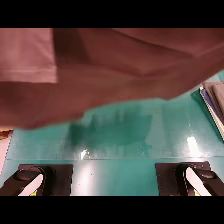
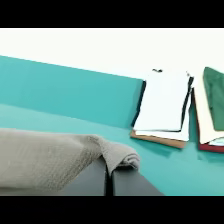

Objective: Fold the shirts.

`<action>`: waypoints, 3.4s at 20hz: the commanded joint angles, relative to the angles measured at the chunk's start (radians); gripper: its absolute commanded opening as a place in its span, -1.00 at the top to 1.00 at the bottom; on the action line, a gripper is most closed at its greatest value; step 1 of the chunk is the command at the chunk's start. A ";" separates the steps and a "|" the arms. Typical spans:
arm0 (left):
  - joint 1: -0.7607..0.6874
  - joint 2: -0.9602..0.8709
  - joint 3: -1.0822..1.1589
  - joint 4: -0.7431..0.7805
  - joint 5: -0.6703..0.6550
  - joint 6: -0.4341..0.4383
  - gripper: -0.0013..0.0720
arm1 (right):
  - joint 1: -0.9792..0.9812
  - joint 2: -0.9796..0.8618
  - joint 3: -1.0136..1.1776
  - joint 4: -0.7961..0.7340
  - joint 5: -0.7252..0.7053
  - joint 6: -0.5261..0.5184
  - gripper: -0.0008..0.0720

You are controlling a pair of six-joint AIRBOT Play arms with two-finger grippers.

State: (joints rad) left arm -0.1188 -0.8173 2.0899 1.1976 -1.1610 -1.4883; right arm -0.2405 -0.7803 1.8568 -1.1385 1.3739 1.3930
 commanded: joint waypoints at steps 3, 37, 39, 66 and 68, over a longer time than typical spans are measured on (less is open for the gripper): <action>0.001 -0.027 -0.158 0.098 -0.029 -0.006 0.90 | 0.000 -0.154 0.186 -0.040 0.184 0.052 0.93; 0.003 -0.787 -0.701 0.100 -0.106 0.049 0.89 | 0.066 -0.677 -0.542 -0.145 -0.029 -0.013 0.92; 0.003 -0.785 -0.701 0.101 -0.106 0.045 0.88 | 0.066 -0.643 -0.616 -0.143 -0.082 -0.013 0.91; 0.003 0.000 -1.734 -0.229 0.153 -0.138 -0.24 | 0.069 -0.125 -0.866 0.048 -0.089 -0.014 -0.26; 0.003 0.000 -1.718 -0.262 0.140 -0.088 0.78 | 0.066 -0.125 -0.866 0.044 -0.068 -0.014 -0.26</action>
State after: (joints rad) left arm -0.1162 -0.8227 0.3775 1.0454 -1.0527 -1.6318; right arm -0.1730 -0.9070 0.9916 -1.0985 1.2873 1.3792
